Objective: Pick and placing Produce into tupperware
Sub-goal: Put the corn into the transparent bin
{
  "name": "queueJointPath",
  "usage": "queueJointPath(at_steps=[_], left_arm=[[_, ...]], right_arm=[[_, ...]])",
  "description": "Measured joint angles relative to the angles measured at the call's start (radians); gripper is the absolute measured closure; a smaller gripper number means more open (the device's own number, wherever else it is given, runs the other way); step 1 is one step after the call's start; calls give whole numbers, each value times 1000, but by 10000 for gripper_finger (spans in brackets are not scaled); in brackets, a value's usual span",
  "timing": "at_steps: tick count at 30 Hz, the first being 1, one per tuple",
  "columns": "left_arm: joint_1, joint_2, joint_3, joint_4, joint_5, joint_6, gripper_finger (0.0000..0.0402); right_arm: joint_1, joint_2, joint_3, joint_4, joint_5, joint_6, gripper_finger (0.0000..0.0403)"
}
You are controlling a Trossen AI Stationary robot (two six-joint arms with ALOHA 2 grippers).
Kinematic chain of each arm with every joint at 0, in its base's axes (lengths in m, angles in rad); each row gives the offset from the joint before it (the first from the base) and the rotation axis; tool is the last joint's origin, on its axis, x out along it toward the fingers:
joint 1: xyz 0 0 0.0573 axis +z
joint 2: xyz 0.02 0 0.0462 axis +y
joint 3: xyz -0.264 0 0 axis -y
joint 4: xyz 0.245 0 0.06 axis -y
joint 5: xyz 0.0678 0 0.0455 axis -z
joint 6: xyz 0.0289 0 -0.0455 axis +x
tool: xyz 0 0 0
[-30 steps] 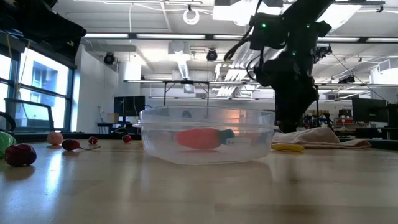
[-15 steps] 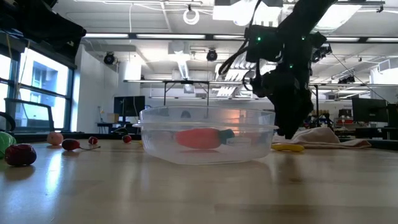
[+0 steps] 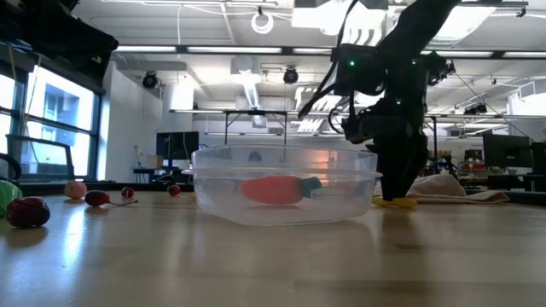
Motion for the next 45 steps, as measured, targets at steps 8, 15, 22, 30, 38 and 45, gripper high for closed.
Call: queueJointPath(at_steps=[8, 15, 22, 30, 38, 45], left_arm=[[0, 0, 0, 0, 0, 0, 380], [0, 0, 0, 0, 0, 0, 380], [0, 0, 0, 0, 0, 0, 380], [0, 0, 0, 0, 0, 0, 380], [0, 0, 0, 0, 0, 0, 380], [0, 0, 0, 0, 0, 0, 380]], right_arm=[[0, 31, 3, 7, 15, -3, 197], [0, 37, 4, 6, 32, 1, 212], [1, 39, 2, 6, 33, 1, 232], [1, 40, 1, 4, 37, -4, 268], [0, 40, 1, -2, 51, -4, 296], [0, 41, 1, -3, 55, -4, 326]])
